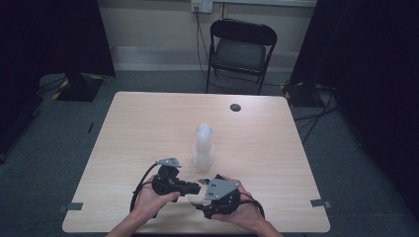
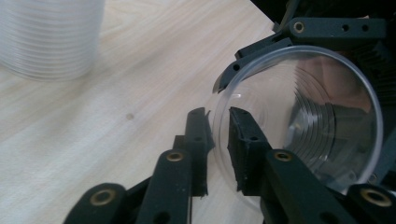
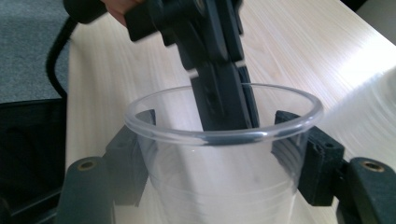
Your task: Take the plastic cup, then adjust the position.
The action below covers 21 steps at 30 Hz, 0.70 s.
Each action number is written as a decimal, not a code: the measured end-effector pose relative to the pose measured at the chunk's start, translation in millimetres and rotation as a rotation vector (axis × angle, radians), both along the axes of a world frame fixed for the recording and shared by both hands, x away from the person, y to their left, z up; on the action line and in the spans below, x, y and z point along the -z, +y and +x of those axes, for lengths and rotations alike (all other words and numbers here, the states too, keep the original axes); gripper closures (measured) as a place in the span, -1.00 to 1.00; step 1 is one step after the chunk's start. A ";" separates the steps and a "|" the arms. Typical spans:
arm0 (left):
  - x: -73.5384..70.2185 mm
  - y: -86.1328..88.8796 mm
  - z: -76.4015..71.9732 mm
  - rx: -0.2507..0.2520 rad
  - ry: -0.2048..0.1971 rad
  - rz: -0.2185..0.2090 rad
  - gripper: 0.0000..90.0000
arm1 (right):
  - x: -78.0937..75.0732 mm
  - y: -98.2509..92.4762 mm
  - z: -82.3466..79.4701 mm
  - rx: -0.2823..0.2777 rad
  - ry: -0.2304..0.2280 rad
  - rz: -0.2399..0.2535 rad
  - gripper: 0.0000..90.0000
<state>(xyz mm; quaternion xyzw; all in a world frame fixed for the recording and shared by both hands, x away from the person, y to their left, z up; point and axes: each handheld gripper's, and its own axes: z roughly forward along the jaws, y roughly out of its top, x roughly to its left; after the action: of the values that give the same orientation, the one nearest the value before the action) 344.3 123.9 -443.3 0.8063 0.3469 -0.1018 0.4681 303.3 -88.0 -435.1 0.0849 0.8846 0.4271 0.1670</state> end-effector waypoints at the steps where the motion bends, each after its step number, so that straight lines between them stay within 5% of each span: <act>1: -0.1 2.0 0.6 -0.010 -0.010 -0.007 0.67 | 0.5 -1.1 0.6 0.005 0.003 0.000 -0.31; 10: -8.2 12.3 1.5 -0.071 -0.088 -0.071 0.25 | 4.8 -12.8 10.8 0.063 0.039 0.008 -0.31; 16: -8.5 20.7 4.2 -0.125 -0.100 -0.055 -0.17 | 7.2 -22.4 19.5 0.113 0.072 0.031 -0.30; 21: -10.3 23.7 1.7 -0.143 -0.147 -0.043 -0.25 | 6.6 -30.8 25.8 0.153 0.090 0.057 -0.30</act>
<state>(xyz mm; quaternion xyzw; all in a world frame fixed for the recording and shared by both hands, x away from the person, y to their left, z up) 346.0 147.5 -433.1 0.7746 0.3658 -0.0162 0.5157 329.0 -118.8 -441.7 0.1763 0.8695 0.4340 0.1567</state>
